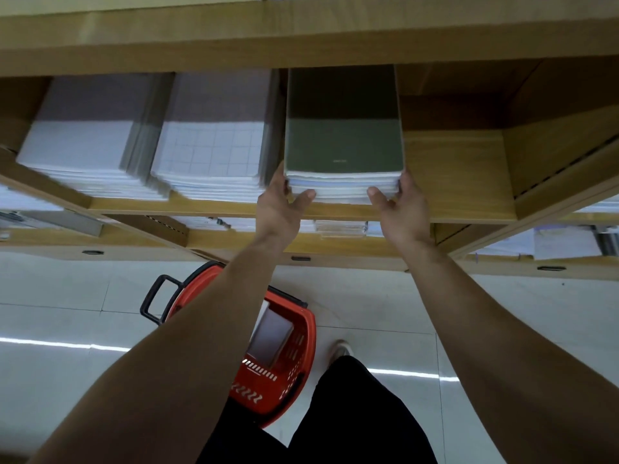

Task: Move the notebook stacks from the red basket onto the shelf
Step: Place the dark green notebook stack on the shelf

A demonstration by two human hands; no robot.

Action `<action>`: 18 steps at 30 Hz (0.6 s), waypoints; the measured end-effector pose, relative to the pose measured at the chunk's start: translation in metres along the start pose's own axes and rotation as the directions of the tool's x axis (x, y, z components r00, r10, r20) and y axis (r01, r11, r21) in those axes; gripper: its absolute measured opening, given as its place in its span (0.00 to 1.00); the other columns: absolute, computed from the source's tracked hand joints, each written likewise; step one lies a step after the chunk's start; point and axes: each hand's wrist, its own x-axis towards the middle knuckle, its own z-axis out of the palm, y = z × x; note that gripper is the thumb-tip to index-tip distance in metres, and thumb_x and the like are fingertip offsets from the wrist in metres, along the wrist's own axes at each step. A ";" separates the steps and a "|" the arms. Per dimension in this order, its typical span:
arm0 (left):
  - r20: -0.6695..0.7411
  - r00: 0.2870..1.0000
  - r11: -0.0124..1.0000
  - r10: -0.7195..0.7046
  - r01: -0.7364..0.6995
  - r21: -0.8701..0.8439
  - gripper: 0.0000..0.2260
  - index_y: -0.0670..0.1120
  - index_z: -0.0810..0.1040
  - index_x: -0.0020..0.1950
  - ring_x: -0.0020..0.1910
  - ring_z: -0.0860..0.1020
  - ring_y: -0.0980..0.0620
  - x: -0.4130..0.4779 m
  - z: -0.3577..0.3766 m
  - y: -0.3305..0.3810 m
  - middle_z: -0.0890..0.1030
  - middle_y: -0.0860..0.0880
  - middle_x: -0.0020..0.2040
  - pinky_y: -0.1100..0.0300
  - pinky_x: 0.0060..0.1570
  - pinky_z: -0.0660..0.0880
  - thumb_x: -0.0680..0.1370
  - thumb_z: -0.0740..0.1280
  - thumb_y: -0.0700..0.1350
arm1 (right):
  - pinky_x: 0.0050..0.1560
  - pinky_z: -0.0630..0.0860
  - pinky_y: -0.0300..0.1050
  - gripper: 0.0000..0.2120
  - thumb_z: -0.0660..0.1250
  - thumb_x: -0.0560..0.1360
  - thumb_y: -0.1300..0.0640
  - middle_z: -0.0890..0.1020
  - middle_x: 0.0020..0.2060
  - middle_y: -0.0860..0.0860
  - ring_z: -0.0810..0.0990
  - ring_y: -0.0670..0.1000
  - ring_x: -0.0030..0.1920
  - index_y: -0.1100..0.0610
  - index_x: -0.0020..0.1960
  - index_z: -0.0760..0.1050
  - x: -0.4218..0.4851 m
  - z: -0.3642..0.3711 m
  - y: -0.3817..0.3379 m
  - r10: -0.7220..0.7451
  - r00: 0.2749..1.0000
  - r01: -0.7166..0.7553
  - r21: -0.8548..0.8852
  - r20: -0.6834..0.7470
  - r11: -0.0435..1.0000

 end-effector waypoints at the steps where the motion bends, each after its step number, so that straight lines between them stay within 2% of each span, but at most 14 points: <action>1: -0.017 1.000 1.000 -0.002 0.003 0.012 0.25 0.51 0.69 0.73 0.67 0.74 0.51 0.000 0.002 -0.001 0.79 0.52 0.65 0.56 0.63 0.73 0.78 0.71 0.50 | 0.59 0.73 0.37 0.23 0.68 0.80 0.50 0.79 0.64 0.47 0.78 0.48 0.63 0.53 0.72 0.69 0.001 0.001 0.001 0.007 1.000 -0.007 -0.015 -0.010 1.000; 3: -0.057 0.998 0.998 0.003 0.000 0.063 0.25 0.52 0.68 0.74 0.66 0.75 0.50 0.000 0.006 -0.001 0.79 0.52 0.64 0.59 0.58 0.73 0.78 0.70 0.52 | 0.51 0.71 0.31 0.22 0.69 0.79 0.50 0.80 0.62 0.47 0.78 0.46 0.59 0.54 0.71 0.71 0.003 0.002 -0.001 0.017 0.999 -0.019 -0.043 -0.035 0.999; 5: -0.100 0.995 0.995 -0.001 0.011 0.104 0.25 0.51 0.68 0.73 0.62 0.78 0.49 0.004 0.008 0.001 0.81 0.52 0.61 0.60 0.53 0.73 0.79 0.69 0.53 | 0.48 0.69 0.31 0.21 0.69 0.79 0.49 0.81 0.62 0.47 0.78 0.46 0.57 0.54 0.69 0.72 0.005 0.003 -0.004 0.019 0.998 -0.025 -0.086 -0.063 0.996; 8: -0.166 0.986 0.973 0.026 0.014 0.232 0.26 0.50 0.69 0.72 0.57 0.81 0.47 0.013 0.006 0.001 0.83 0.50 0.56 0.54 0.54 0.77 0.77 0.69 0.57 | 0.48 0.69 0.35 0.21 0.70 0.78 0.47 0.82 0.61 0.49 0.80 0.50 0.59 0.55 0.67 0.73 0.009 0.002 -0.008 -0.005 0.997 -0.009 -0.176 -0.080 0.984; 11: -0.146 0.989 0.960 0.036 0.006 0.278 0.27 0.49 0.69 0.72 0.56 0.81 0.47 0.015 0.004 0.000 0.83 0.49 0.54 0.53 0.56 0.78 0.77 0.69 0.58 | 0.52 0.70 0.36 0.24 0.70 0.77 0.47 0.81 0.62 0.48 0.79 0.49 0.61 0.54 0.70 0.71 0.007 0.001 -0.008 -0.018 0.998 0.006 -0.190 -0.059 0.982; 13: -0.107 0.993 0.974 0.051 -0.026 0.226 0.29 0.51 0.66 0.74 0.58 0.81 0.48 0.014 0.003 -0.002 0.82 0.51 0.58 0.53 0.58 0.78 0.77 0.70 0.56 | 0.54 0.73 0.37 0.29 0.73 0.75 0.45 0.80 0.61 0.46 0.78 0.46 0.59 0.52 0.71 0.69 0.002 0.002 -0.008 -0.001 1.000 -0.001 -0.141 -0.017 0.990; 15: -0.060 0.993 0.984 0.104 -0.094 0.152 0.35 0.54 0.61 0.77 0.63 0.78 0.50 0.011 0.000 -0.004 0.80 0.53 0.65 0.52 0.62 0.77 0.74 0.73 0.56 | 0.58 0.76 0.40 0.35 0.76 0.70 0.40 0.79 0.61 0.42 0.78 0.44 0.60 0.49 0.72 0.67 -0.004 0.004 -0.009 0.013 1.000 -0.013 -0.036 0.010 0.999; 17: -0.026 0.992 0.991 0.124 -0.122 0.064 0.37 0.53 0.60 0.78 0.66 0.76 0.52 0.007 -0.002 -0.003 0.77 0.55 0.67 0.54 0.63 0.76 0.74 0.72 0.59 | 0.61 0.76 0.41 0.34 0.72 0.72 0.37 0.79 0.61 0.42 0.78 0.43 0.62 0.48 0.73 0.67 -0.007 0.006 -0.009 0.011 1.000 -0.008 0.079 -0.026 0.997; 18: -0.014 0.994 0.994 0.111 -0.111 -0.024 0.34 0.52 0.62 0.77 0.65 0.76 0.54 0.005 -0.003 0.000 0.77 0.56 0.66 0.57 0.63 0.74 0.76 0.70 0.60 | 0.61 0.75 0.38 0.31 0.68 0.76 0.37 0.80 0.60 0.41 0.78 0.42 0.61 0.48 0.74 0.67 -0.007 0.008 -0.012 0.014 0.998 -0.007 0.119 -0.056 0.993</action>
